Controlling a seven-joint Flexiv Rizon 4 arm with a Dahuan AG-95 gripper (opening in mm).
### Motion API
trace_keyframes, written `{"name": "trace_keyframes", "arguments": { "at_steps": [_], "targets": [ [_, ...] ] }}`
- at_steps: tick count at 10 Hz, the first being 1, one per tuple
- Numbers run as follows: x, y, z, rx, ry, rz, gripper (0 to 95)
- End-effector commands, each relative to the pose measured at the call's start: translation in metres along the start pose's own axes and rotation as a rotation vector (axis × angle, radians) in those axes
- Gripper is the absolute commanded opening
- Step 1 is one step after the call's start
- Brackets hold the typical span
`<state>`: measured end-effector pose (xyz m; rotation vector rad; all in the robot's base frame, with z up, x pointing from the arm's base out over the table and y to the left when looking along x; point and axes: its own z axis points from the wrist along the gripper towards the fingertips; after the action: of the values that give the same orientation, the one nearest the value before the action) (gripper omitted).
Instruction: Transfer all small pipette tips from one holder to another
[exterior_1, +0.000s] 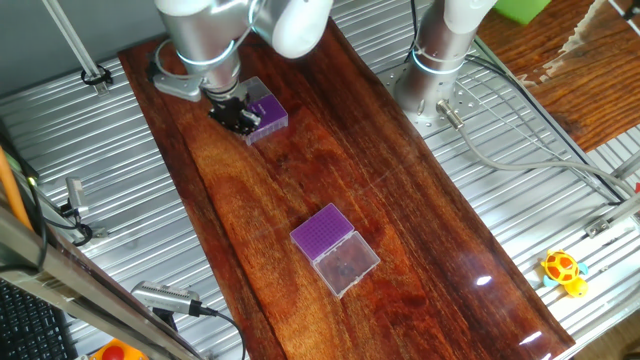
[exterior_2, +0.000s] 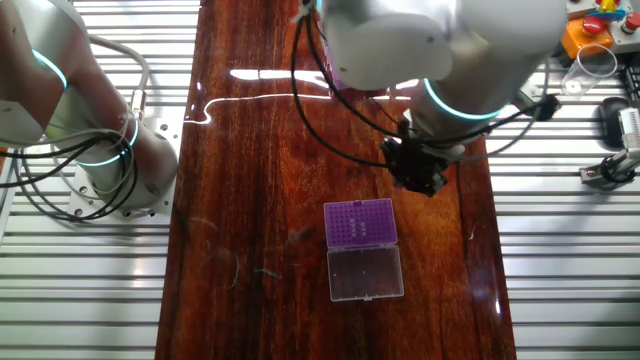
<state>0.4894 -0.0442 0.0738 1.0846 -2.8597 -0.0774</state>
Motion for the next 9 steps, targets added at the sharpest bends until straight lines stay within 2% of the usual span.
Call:
{"name": "trace_keyframes", "arguments": {
  "at_steps": [1, 2, 4, 7, 9],
  "targets": [
    [-0.014, 0.019, 0.008, 0.043, -0.015, 0.072, 0.0],
    [-0.024, 0.014, 0.009, 0.043, -0.017, 0.073, 0.0],
    [-0.036, -0.001, 0.007, 0.041, -0.015, 0.065, 0.0],
    [-0.045, -0.021, 0.006, 0.041, -0.015, 0.049, 0.0],
    [-0.046, -0.023, 0.008, 0.038, -0.016, 0.054, 0.0]
  ]
}}
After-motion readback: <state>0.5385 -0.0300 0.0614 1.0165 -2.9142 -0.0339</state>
